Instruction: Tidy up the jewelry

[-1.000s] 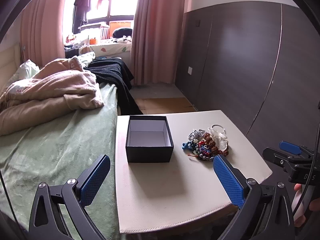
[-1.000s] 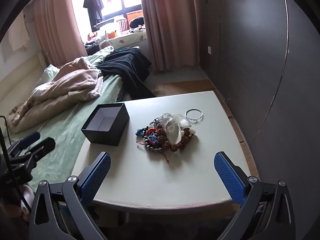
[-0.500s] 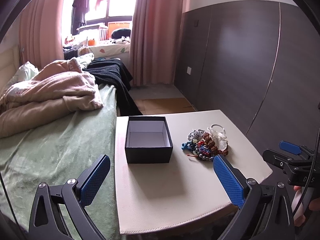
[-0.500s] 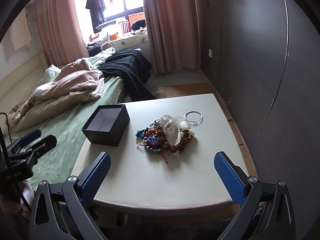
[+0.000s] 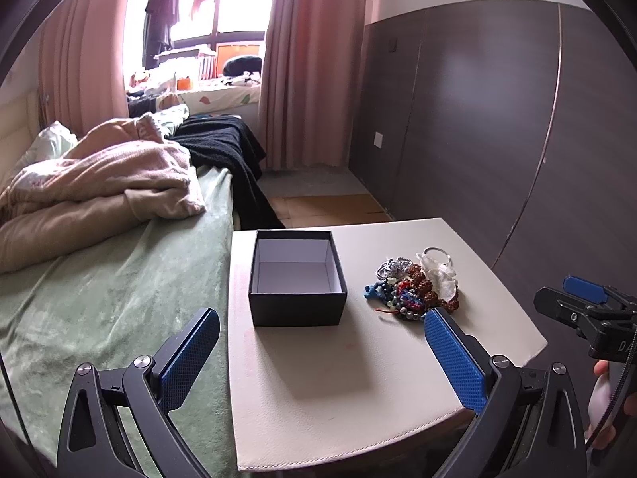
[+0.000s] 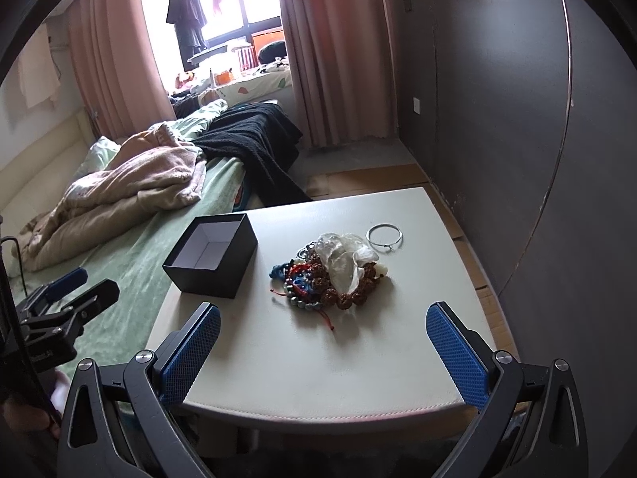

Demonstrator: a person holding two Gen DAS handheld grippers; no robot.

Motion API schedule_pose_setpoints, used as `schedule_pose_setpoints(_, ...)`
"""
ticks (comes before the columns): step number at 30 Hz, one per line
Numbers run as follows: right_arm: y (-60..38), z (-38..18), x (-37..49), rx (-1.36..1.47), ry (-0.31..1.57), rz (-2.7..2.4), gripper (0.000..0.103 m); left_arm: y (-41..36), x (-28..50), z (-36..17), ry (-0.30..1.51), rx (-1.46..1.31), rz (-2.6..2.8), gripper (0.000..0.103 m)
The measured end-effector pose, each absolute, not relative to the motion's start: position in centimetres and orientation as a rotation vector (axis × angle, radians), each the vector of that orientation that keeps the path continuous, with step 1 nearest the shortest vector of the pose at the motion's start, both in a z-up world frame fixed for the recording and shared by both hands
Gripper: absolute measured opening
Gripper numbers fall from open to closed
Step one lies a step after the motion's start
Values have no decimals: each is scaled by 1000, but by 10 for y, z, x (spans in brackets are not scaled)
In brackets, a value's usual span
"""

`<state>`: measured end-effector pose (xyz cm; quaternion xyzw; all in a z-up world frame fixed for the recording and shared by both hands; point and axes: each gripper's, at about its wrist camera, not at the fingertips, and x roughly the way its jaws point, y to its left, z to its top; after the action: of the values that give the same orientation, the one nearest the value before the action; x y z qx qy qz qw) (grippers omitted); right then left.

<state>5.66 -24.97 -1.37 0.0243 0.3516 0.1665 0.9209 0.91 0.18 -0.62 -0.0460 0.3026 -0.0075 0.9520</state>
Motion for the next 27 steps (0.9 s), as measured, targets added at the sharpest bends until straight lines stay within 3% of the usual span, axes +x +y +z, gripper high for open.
schedule_pose_setpoints(27,-257,-7,52,61,686,337,103,-11,3,-3,631,-100,-67,103)
